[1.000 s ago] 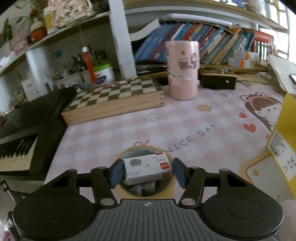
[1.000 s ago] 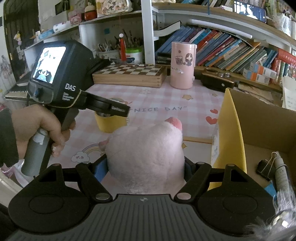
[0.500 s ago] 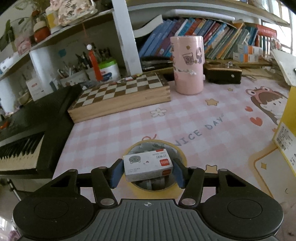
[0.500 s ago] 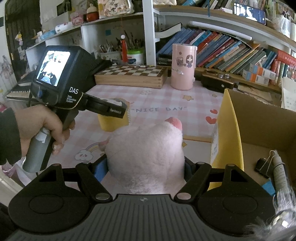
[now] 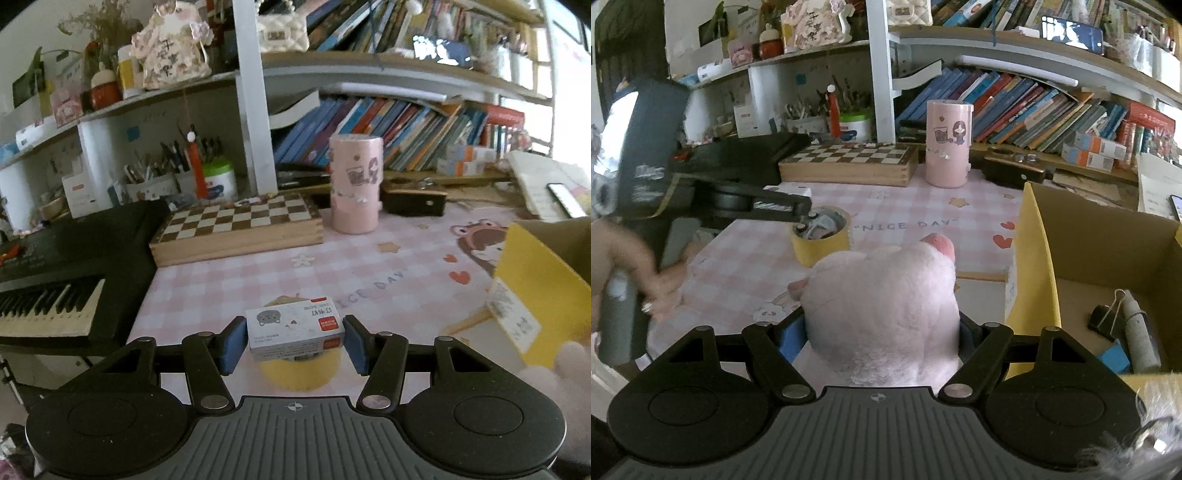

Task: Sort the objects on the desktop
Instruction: 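Lift the white box and pink plush and carry both toward the yellow box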

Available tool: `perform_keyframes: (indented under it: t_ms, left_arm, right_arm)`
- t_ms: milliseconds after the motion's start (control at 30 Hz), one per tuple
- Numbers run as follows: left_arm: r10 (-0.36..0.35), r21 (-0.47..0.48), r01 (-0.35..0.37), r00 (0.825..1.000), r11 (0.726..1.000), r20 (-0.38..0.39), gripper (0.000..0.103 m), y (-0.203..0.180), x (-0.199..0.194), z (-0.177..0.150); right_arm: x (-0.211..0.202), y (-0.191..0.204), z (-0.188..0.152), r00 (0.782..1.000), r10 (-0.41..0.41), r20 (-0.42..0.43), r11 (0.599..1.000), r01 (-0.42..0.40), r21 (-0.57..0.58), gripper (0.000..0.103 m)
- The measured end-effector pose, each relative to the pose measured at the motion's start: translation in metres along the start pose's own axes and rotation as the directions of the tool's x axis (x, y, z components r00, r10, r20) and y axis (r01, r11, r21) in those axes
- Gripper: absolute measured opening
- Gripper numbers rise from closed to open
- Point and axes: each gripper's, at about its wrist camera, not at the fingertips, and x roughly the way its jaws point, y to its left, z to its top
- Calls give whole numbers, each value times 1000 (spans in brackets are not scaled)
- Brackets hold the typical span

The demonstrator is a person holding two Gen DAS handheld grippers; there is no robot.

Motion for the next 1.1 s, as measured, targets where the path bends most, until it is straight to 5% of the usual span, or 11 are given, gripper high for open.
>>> perform_keyframes:
  t_ms: [533,1100]
  left_arm:
    - [-186,36,186,982,982,-15,55,-22,-67,-39]
    - [-368,134,369,929,920,-38,55,-56,-130,-88]
  right_arm:
    - [-50,20,-36,998,-67,-2,994,67,87,75]
    - [-115,22,-101,966,-244,-86,929,258,267,75]
